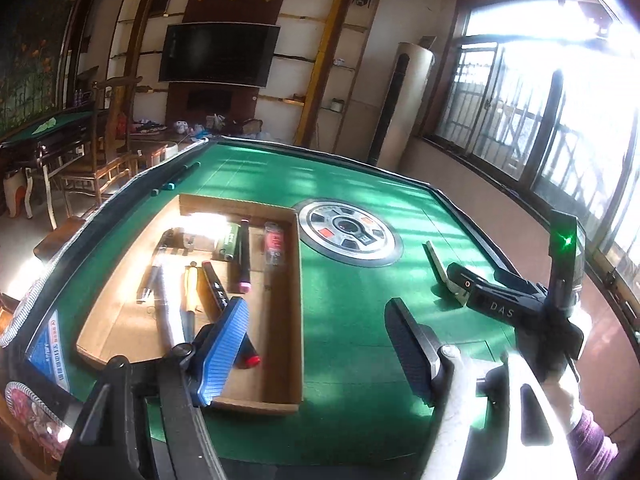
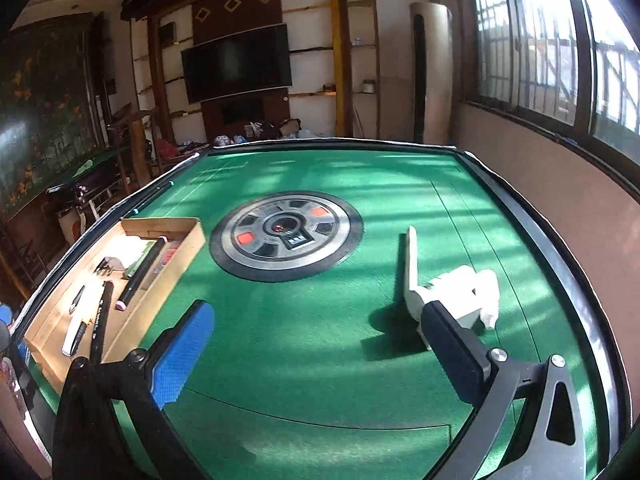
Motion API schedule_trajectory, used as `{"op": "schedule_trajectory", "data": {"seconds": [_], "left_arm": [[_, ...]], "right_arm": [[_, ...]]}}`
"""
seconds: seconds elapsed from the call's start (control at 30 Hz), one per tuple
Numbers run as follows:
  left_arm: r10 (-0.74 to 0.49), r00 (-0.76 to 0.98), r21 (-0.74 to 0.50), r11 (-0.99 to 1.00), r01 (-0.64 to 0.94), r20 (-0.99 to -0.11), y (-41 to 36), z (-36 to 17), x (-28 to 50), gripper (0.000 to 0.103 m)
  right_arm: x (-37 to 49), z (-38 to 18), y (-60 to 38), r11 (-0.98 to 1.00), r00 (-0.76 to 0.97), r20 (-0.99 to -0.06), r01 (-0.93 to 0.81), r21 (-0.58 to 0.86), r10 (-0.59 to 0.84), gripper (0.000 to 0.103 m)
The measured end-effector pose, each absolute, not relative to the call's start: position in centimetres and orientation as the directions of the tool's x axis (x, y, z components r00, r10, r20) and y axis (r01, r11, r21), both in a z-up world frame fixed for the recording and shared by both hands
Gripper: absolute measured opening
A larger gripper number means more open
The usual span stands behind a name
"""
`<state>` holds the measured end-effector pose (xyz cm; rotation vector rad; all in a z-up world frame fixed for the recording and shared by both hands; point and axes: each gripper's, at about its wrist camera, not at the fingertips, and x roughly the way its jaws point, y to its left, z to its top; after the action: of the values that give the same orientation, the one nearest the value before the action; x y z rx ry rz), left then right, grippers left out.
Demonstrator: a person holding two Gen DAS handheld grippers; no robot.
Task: Organize rigid objects
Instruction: 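Move the right tool to the white stick and grasp it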
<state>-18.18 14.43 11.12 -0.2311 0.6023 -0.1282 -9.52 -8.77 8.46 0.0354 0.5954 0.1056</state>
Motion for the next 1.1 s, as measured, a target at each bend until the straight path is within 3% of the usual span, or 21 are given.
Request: {"op": "schedule_trajectory", "data": {"seconds": [0.27,0.53,0.83,1.1], "left_arm": [[-0.275,0.747,-0.196,0.961,0.195,-0.606,7.7,9.8,-18.2,0.074],[-0.31,0.649,-0.195,0.95,0.245,-0.694,4.6,7.6,-16.9,0.074],[-0.32,0.623,-0.224,0.947,0.231,-0.714,4.6,6.6,-16.2,0.074],[-0.352,0.568,-0.267,0.936,0.231,-0.744,4.2,5.1,-16.0,0.074]], "right_arm": [[-9.4,5.7,-19.7,0.977,0.774,-0.633,0.133,0.166,0.002,0.103],[-8.1,6.5,-23.6,0.976,0.76,-0.65,0.147,0.162,-0.006,0.103],[-3.2,8.6,-27.2,0.964,0.7,-0.713,0.164,0.21,0.036,0.103],[2.8,6.4,-23.6,0.985,0.587,-0.808,0.1,0.144,0.059,0.103]]}}
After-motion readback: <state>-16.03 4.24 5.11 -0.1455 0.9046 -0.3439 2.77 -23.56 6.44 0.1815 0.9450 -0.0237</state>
